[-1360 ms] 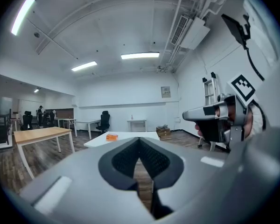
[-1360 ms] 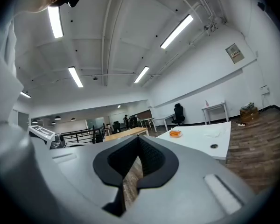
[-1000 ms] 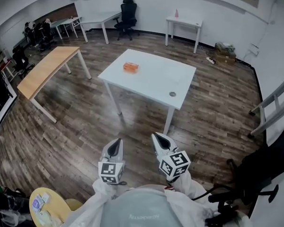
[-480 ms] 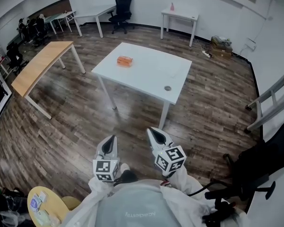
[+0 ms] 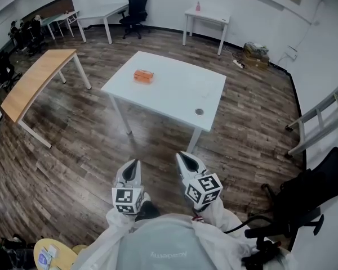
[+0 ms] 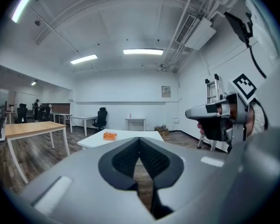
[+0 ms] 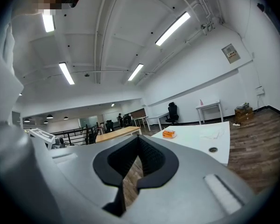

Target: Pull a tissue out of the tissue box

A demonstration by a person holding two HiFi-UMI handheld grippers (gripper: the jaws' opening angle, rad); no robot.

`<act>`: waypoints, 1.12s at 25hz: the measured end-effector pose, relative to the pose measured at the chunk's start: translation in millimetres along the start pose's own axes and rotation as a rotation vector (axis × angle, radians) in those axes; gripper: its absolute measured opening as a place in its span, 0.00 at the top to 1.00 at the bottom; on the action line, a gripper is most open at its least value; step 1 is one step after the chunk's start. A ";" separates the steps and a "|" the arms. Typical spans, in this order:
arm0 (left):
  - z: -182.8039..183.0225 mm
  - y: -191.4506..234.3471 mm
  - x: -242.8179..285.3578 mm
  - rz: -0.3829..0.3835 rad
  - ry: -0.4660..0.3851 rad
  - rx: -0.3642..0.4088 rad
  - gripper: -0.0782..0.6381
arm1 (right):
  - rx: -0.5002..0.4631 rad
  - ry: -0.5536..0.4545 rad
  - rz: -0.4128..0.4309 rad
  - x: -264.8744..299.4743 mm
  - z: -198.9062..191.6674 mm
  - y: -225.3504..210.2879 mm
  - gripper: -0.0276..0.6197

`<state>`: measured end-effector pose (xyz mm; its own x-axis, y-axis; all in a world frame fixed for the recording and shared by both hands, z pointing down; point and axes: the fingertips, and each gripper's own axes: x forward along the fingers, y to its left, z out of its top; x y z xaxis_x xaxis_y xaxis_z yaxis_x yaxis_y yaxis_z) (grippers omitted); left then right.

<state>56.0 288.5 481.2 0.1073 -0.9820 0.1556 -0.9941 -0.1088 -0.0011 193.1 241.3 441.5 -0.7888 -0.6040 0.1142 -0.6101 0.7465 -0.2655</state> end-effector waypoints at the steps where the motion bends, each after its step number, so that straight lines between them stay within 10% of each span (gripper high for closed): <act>1: 2.6 5.9 6.5 -0.004 -0.006 0.000 0.89 | -0.004 0.003 -0.001 8.6 2.6 -0.6 0.95; 28: 9.0 219.1 44.8 0.154 -0.003 -0.031 0.89 | -0.027 0.055 0.135 224.8 7.0 68.8 0.95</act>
<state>-156.8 219.2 479.0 -0.0467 -0.9870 0.1535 -0.9988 0.0482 0.0061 -25.7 154.9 442.2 -0.8663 -0.4817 0.1319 -0.4992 0.8277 -0.2562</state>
